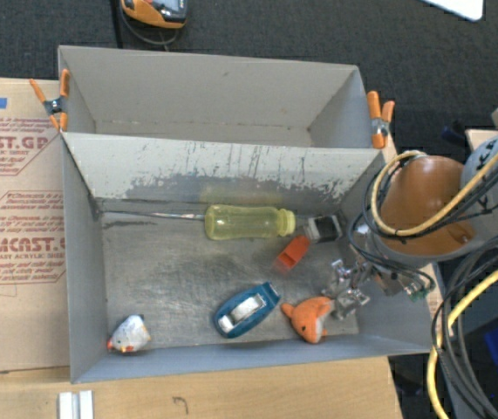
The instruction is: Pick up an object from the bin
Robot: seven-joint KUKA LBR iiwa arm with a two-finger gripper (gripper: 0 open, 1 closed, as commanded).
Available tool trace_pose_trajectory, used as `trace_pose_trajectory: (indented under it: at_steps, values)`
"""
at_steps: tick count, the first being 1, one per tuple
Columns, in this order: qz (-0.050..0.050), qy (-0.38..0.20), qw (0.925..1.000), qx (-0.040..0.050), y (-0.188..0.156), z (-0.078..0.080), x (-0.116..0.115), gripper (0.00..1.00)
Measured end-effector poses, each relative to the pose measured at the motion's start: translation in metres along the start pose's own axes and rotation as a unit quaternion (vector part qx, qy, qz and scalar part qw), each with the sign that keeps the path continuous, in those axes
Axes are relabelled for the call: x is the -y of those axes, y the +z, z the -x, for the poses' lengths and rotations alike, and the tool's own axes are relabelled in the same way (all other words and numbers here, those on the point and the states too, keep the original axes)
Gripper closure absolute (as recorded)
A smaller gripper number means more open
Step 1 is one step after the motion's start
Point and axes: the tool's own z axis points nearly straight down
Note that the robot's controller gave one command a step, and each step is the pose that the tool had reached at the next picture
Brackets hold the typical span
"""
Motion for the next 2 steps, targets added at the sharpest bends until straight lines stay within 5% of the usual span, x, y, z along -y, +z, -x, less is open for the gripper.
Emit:
trace_pose_trajectory:
  at_steps: [1,2]
  values:
    - [-0.001,0.000,1.0000,0.0005,0.0001,-0.0001,0.0003,0.00]
    - [-0.001,0.000,1.0000,0.0019,-0.0004,0.0012,-0.0001,1.00]
